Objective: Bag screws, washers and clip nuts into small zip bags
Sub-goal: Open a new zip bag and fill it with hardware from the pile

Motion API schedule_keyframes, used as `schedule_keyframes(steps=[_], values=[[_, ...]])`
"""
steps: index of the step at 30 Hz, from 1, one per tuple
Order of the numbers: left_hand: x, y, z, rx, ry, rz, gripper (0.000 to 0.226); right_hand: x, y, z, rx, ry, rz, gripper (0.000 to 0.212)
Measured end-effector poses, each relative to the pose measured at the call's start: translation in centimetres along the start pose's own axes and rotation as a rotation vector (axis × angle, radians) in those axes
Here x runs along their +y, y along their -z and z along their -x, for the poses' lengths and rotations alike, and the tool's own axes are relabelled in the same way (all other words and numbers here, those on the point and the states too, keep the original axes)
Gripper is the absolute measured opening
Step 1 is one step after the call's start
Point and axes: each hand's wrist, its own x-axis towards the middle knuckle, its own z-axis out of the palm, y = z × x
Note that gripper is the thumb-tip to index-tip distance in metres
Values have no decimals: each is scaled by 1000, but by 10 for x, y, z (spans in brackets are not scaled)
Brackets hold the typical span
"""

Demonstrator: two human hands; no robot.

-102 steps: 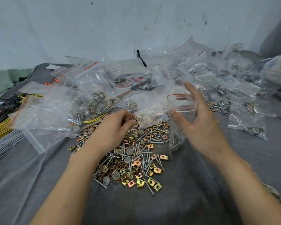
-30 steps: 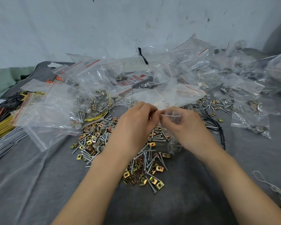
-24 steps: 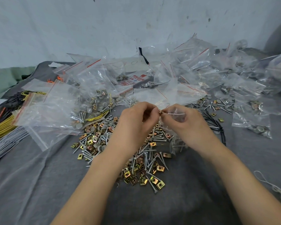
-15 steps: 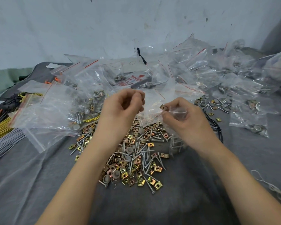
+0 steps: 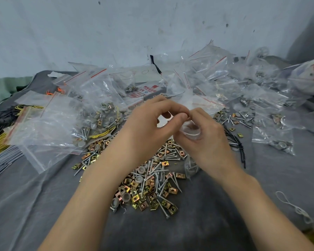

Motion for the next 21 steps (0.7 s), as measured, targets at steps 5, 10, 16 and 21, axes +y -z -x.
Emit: schedule_keyframes(steps=[5,10,16,21], values=[[0,-1,0,-27,-12,-9,13,1,1,0,2,-1,-15,23],[-4,-1,0,32,6,26,13,3,0,1,27,5,-12,12],[-17,0,1,0,145,41,7,6,0,-1,55,33,-10,13],[-19,-7,2,-58,188,151,7,9,-1,-1,61,36,0,23]])
